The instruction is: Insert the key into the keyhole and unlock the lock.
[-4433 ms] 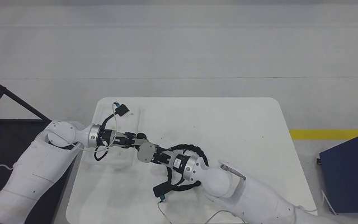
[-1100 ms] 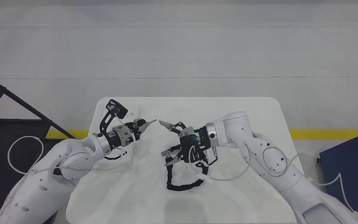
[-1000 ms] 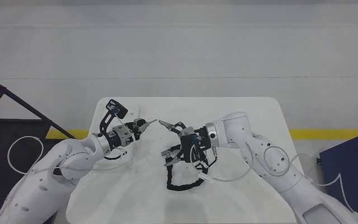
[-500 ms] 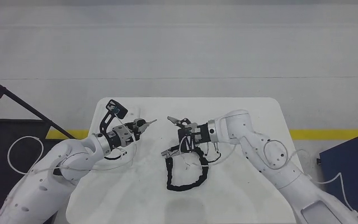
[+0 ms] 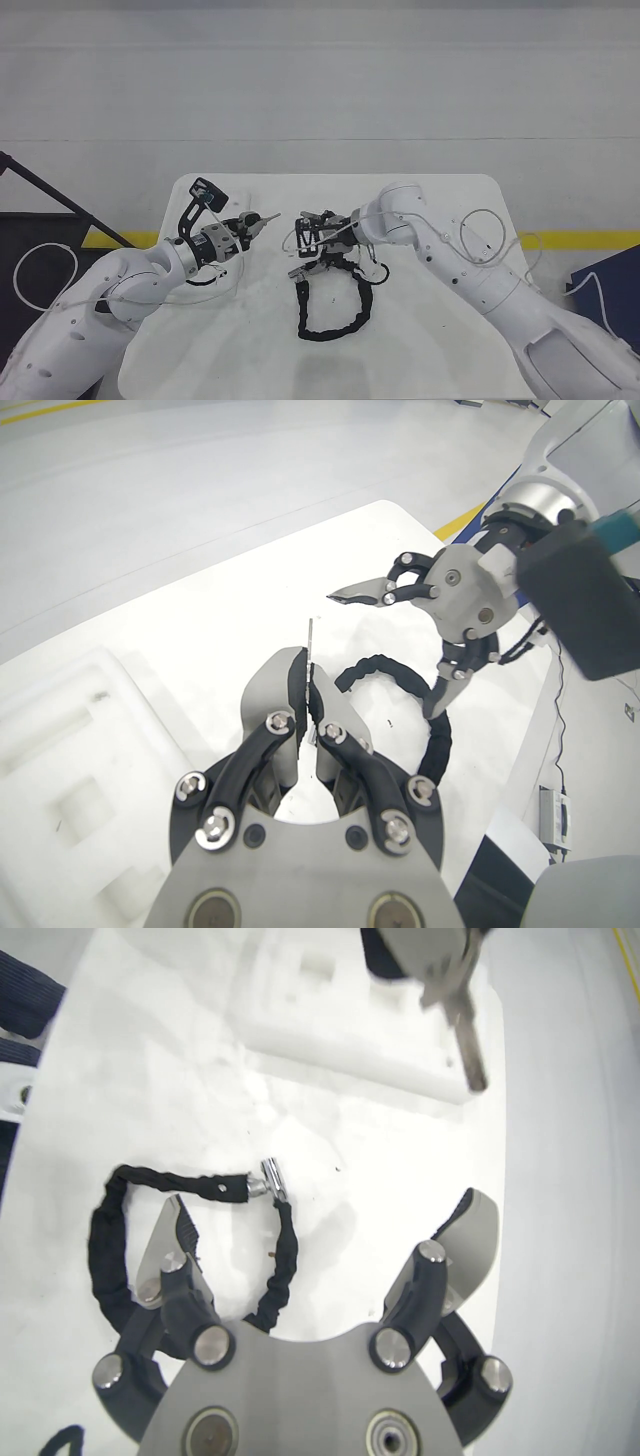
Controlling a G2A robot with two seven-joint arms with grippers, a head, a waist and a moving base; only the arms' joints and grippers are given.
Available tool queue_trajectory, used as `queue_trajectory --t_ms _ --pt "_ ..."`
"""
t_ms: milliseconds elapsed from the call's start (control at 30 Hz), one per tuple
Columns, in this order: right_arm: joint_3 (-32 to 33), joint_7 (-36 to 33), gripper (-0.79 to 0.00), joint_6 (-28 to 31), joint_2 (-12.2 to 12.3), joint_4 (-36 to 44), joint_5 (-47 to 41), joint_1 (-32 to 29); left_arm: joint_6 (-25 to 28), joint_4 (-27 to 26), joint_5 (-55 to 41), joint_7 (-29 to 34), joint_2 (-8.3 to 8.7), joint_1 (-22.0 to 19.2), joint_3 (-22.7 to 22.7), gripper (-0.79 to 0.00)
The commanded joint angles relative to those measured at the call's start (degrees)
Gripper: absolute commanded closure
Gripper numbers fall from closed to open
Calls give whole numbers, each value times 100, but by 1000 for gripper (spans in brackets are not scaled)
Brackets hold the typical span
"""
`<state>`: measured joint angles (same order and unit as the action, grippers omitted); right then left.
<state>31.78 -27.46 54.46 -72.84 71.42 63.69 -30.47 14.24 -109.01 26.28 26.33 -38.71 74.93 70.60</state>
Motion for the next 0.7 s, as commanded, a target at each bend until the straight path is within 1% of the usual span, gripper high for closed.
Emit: queue_trajectory --t_ms 0,267,400,433,500,533,567,633,667 --pt "-64 110 -785 -1 -22 -136 249 -7 0 0 0 0 0 0 0 0" --pt "-387 884 -785 -19 -135 -738 1281 -83 0 0 0 0 0 0 0 0" --pt "-482 1153 -668 -50 -201 -984 1508 -99 0 0 0 0 0 0 0 0" --pt "-497 1205 -653 -62 -218 -1028 1548 -96 0 0 0 0 0 0 0 0" --pt "-527 1298 -563 -66 -253 -1104 1604 -91 0 0 0 0 0 0 0 0" --pt "-550 1339 -480 -47 -271 -1148 1631 -91 0 0 0 0 0 0 0 0" --pt "-565 1374 -431 -44 -290 -1202 1657 -82 0 0 0 0 0 0 0 0" --pt "-599 1440 -388 -33 -331 -1314 1707 -65 0 0 0 0 0 0 0 0" --pt "-615 1463 -382 -25 -352 -1365 1727 -53 0 0 0 0 0 0 0 0"
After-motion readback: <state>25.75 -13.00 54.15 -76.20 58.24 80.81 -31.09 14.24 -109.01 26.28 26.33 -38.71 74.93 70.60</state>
